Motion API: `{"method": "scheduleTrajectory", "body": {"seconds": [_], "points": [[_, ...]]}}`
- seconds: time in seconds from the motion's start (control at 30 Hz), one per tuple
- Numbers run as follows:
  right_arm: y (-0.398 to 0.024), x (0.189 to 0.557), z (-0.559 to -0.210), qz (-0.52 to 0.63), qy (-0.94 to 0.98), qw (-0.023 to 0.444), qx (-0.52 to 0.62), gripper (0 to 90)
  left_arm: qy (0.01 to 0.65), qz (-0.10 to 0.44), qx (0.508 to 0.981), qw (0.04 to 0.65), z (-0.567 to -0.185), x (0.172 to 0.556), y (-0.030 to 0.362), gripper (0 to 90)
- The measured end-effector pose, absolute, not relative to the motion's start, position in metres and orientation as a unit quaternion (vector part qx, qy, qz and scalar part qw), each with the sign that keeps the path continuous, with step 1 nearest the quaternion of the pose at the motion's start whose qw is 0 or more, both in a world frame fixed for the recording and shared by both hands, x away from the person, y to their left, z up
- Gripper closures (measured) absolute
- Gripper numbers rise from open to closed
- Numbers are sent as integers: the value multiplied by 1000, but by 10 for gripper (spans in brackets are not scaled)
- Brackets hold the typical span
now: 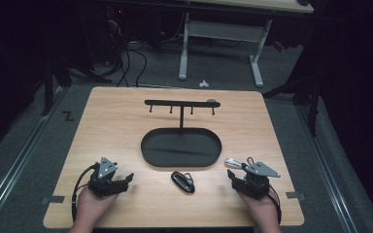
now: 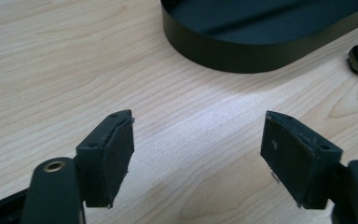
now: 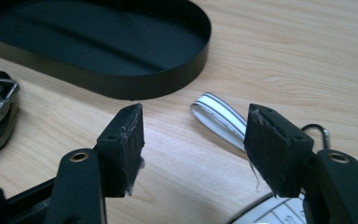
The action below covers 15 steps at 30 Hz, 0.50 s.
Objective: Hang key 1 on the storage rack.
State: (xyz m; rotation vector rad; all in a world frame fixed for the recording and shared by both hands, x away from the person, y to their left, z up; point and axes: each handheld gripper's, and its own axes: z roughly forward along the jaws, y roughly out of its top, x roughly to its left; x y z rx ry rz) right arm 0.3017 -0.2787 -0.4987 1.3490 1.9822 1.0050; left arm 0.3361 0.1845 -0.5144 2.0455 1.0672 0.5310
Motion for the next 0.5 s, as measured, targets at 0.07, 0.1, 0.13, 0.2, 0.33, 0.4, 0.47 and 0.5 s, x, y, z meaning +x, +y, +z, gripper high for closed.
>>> {"method": "scheduleTrajectory", "body": {"seconds": [0.07, 0.1, 0.13, 0.2, 0.33, 0.4, 0.47, 0.5], "points": [[-276, 301, -500, 372, 738, 264, 497, 369, 419, 208, 799, 378, -514, 336, 186, 276], [-274, 301, -500, 372, 743, 259, 492, 363, 420, 210, 798, 378, -514, 337, 186, 278], [-274, 301, -500, 372, 743, 259, 492, 363, 420, 211, 797, 379, -514, 337, 186, 278], [-272, 301, -501, 371, 746, 254, 491, 359, 418, 214, 798, 377, -514, 337, 186, 278], [-267, 302, -502, 369, 755, 244, 484, 353, 417, 212, 800, 377, -515, 338, 185, 277], [-263, 302, -502, 367, 759, 238, 482, 353, 415, 213, 801, 377, -515, 338, 184, 278], [-259, 302, -503, 366, 765, 234, 476, 353, 413, 214, 801, 377, -514, 337, 184, 277], [-257, 301, -503, 365, 768, 232, 473, 353, 412, 214, 802, 377, -514, 337, 185, 277]]}}
